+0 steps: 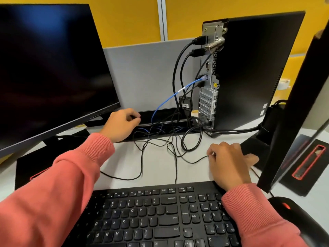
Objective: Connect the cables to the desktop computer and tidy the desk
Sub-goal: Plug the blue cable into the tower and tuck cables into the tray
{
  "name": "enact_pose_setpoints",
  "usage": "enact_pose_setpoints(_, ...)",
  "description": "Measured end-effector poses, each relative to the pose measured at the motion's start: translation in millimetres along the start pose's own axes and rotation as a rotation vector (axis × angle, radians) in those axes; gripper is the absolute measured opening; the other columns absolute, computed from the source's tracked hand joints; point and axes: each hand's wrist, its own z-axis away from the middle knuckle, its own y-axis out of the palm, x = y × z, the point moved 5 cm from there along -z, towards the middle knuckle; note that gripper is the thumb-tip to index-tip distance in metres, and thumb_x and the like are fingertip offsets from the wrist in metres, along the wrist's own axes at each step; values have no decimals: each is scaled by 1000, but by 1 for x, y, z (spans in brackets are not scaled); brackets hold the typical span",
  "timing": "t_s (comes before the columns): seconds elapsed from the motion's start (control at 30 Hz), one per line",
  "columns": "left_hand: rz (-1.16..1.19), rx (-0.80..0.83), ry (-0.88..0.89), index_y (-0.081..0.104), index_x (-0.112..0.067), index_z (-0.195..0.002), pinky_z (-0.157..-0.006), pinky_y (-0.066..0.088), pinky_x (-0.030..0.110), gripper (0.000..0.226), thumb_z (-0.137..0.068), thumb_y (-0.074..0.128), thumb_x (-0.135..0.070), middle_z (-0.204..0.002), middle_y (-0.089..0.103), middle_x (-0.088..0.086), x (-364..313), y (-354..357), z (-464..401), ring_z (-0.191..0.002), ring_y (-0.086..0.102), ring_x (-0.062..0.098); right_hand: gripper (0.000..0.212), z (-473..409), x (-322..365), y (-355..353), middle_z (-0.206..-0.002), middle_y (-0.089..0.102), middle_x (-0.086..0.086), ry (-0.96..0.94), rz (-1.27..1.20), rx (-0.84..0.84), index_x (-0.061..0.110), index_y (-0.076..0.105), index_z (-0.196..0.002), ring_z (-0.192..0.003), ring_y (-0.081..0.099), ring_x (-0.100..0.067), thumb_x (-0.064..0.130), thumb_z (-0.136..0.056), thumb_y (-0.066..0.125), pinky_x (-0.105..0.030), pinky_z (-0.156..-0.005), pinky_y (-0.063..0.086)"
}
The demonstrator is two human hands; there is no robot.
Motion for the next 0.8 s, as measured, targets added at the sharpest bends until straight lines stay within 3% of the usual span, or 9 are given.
enact_pose_setpoints(0.07,119,46,164,67,-34,-118,-77,42,20,27,-92,74,-33,-100,65,0,-14,-5,13,-85,59,9,31,1,7,3,-111,59,17,-72,-57,11,41,63,-111,-119,39,-12,16,-95,55,-37,-81,15)
enact_pose_setpoints(0.17,30,478,246,44,-54,-140,-112,33,30,63,-84,73,-59,-144,41,-3,-7,27,38,-130,44,12,41,6,22,0,-124,52,22,-201,-340,43,42,57,-125,-122,45,-6,14,-95,50,-41,-104,18)
enact_pose_setpoints(0.23,-157,622,238,29,-62,-146,-121,21,50,69,-86,63,-66,-162,21,-7,5,56,50,-148,23,22,37,12,37,-4,-124,51,23,-316,-514,81,42,54,-132,-114,53,-4,24,-99,49,-41,-109,27)
enact_pose_setpoints(0.3,-361,617,286,23,-53,-155,-121,17,54,60,-101,48,-56,-169,11,-6,9,77,55,-153,15,24,42,20,54,-2,-129,50,24,-426,-535,153,42,47,-143,-120,51,-3,40,-101,45,-37,-106,39)
enact_pose_setpoints(0.37,-449,541,287,22,-45,-159,-120,19,51,52,-108,34,-48,-170,13,-6,12,84,49,-153,16,24,49,27,67,4,-140,46,25,-498,-458,241,42,36,-151,-131,44,-2,48,-102,39,-28,-109,38)
enact_pose_setpoints(0.47,-483,424,253,29,-44,-156,-112,32,47,47,-109,29,-43,-162,32,-9,22,83,30,-141,35,23,54,27,80,12,-150,40,18,-483,-333,352,36,24,-157,-141,35,-7,49,-105,33,-27,-114,31)
enact_pose_setpoints(0.57,-514,327,202,43,-36,-142,-100,41,45,36,-108,34,-39,-144,54,-7,30,78,16,-123,52,25,28,25,97,16,-123,57,6,-479,-149,330,25,53,-124,-117,53,-20,36,-106,34,-33,-95,43)
enact_pose_setpoints(0.63,-498,311,118,49,-33,-131,-95,44,44,28,-108,33,-37,-133,63,-1,34,74,8,-114,59,27,15,19,111,21,-107,59,-2,-453,-27,276,18,56,-100,-102,60,-27,18,-101,41,-33,-79,42)
enact_pose_setpoints(0.8,-361,315,-63,54,-33,-115,-95,47,43,23,-108,32,-35,-127,64,1,47,72,-11,-113,61,29,30,9,144,40,-119,60,-11,-434,169,360,8,61,-117,-106,62,-30,3,-95,40,-37,-88,49)
